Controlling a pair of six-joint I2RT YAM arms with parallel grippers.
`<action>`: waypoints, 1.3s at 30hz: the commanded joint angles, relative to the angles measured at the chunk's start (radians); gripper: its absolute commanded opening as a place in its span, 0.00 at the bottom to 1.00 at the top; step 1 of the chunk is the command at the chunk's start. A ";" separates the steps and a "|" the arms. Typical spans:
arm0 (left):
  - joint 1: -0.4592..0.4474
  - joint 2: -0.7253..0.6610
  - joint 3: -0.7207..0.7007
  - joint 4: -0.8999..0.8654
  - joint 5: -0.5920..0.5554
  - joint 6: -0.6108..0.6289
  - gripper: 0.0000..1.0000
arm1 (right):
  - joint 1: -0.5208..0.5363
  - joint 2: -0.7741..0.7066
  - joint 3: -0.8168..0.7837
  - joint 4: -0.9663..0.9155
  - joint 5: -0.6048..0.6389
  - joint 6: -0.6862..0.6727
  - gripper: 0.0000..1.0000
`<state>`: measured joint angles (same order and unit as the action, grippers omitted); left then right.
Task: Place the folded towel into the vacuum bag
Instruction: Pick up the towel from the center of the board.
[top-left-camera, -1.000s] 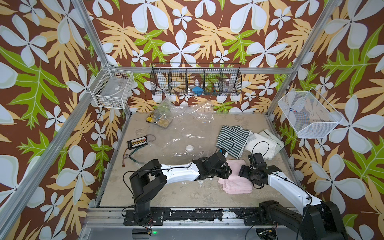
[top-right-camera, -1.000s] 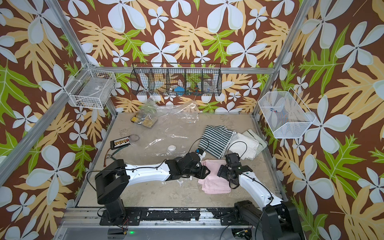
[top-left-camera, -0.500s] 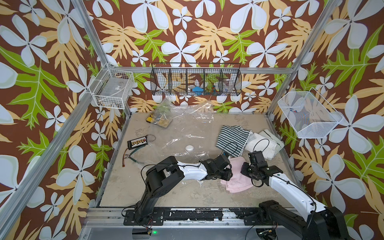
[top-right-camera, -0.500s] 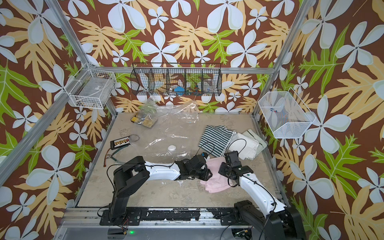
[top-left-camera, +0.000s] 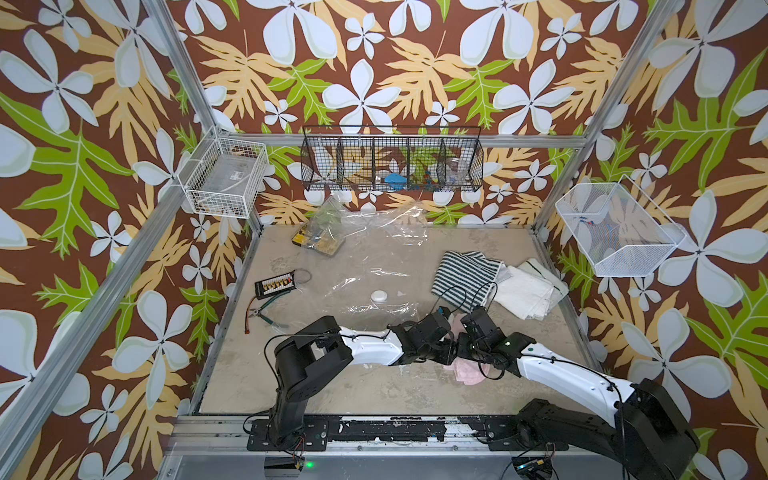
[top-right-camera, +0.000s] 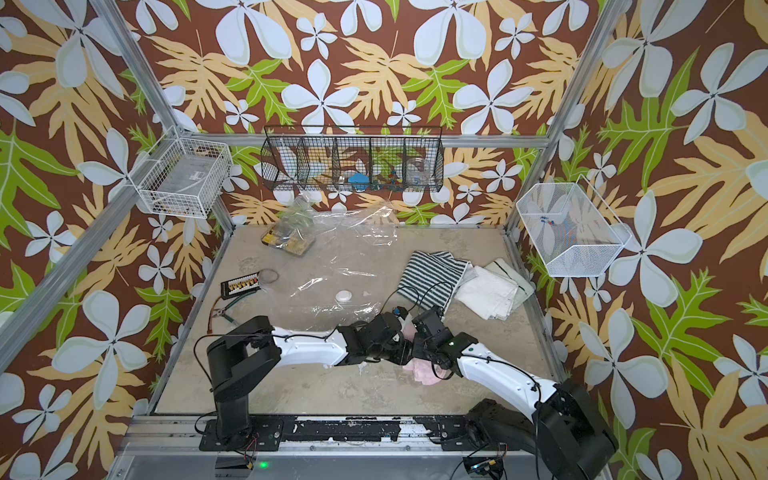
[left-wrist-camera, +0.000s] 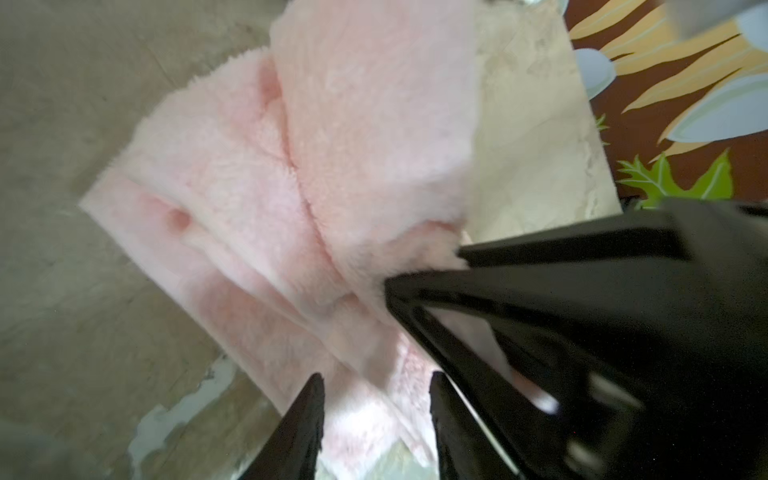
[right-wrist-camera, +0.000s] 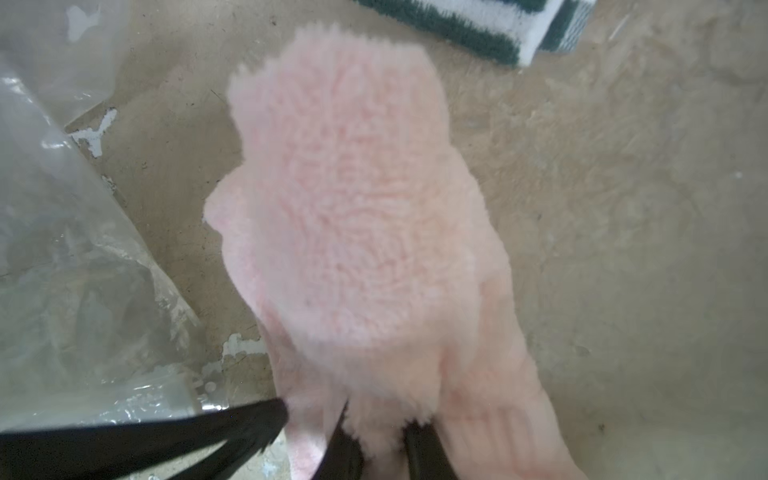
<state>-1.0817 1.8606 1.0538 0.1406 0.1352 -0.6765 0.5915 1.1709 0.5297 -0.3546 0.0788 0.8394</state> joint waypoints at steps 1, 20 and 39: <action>0.000 -0.065 -0.043 0.010 -0.019 0.000 0.44 | 0.002 0.028 0.005 -0.032 0.049 -0.009 0.16; 0.101 -0.392 -0.159 -0.226 -0.160 0.128 0.47 | 0.183 0.254 0.066 -0.059 0.108 -0.028 0.86; 0.182 -0.724 -0.247 -0.665 -0.287 0.028 0.83 | 0.253 0.170 0.199 -0.185 0.246 -0.142 0.22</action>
<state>-0.9070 1.1633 0.8257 -0.4416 -0.1524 -0.5976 0.8391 1.4113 0.7197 -0.4778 0.4351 0.7536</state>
